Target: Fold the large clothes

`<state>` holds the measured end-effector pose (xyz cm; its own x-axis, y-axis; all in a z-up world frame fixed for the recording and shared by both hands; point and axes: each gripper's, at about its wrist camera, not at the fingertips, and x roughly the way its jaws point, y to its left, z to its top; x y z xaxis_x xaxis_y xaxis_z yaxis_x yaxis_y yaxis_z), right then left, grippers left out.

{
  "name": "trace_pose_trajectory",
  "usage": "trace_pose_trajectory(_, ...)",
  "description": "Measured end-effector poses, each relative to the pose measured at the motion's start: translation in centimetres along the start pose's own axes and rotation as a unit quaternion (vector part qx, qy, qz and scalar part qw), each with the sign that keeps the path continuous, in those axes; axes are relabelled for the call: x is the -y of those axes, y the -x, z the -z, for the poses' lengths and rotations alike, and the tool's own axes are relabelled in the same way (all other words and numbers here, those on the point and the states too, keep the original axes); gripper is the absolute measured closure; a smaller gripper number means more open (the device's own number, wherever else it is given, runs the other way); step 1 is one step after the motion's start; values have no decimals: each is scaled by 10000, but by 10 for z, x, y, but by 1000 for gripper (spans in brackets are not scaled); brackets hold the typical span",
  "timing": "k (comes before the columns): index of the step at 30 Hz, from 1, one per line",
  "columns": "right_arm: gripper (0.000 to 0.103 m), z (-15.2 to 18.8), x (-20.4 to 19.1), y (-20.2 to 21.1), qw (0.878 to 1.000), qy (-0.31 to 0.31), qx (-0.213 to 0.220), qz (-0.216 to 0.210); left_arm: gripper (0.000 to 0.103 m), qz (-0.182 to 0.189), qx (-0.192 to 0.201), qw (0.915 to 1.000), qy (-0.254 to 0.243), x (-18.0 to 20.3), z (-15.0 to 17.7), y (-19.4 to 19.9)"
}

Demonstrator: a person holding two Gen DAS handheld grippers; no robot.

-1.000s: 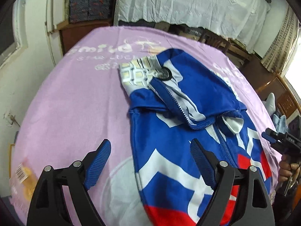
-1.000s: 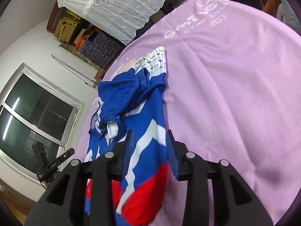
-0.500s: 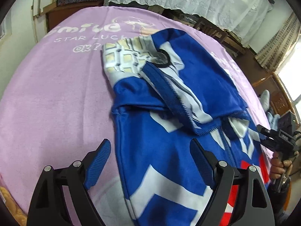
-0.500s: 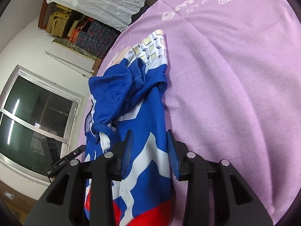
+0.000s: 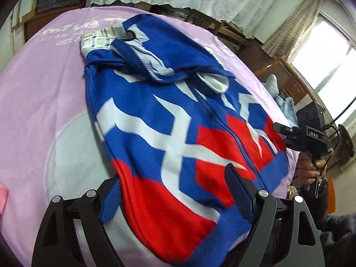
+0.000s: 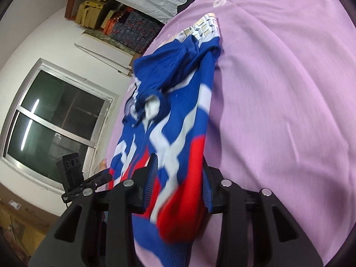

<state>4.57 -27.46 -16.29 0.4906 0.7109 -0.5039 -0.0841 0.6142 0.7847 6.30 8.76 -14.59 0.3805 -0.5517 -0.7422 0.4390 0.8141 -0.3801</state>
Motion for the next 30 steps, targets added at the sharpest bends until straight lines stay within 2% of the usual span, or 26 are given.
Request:
trace_pose_trajectory(2,67,10,-3,6,9999,76,-21,-61,18,40,58,10000,-13,2,4,1)
trace_pose_trajectory(6,67,25,-13,11,9992,375,-93,-67,30,138,164,9998,-6,4,10,2)
trace_pose_trajectory(8,68,28,-15,12,9988,479,-63,-25,31,149,162,9997,-75,6,12,3)
trace_pose_trajectory(9,69,28,-14,12,9988,497,-48,-14,31,86,142,9998,-147,8,13,1)
trace_pose_trajectory(11,79,28,-13,10,9985,539,-38,105,31,27,105,9998,-194,9,13,-1)
trace_pose_trajectory(13,83,29,-14,5,9976,641,-47,249,31,-19,88,9997,-206,10,9,-4)
trace_pose_trajectory(16,82,31,-17,1,9959,812,-50,402,32,6,147,9998,-164,9,11,-2)
trace_pose_trajectory(19,84,33,-18,2,9949,904,2,439,44,10,204,9997,-109,3,14,1)
trace_pose_trajectory(24,85,33,-15,5,9958,849,35,352,43,299,183,9992,196,-10,15,8)
trace_pose_trajectory(27,84,33,-16,4,9952,894,-8,388,44,274,169,9993,203,-9,11,5)
trace_pose_trajectory(29,84,31,-16,2,9955,869,-23,388,55,192,195,9995,136,-6,11,4)
trace_pose_trajectory(30,85,30,-16,1,9957,837,-15,391,70,122,182,9997,100,-5,13,4)
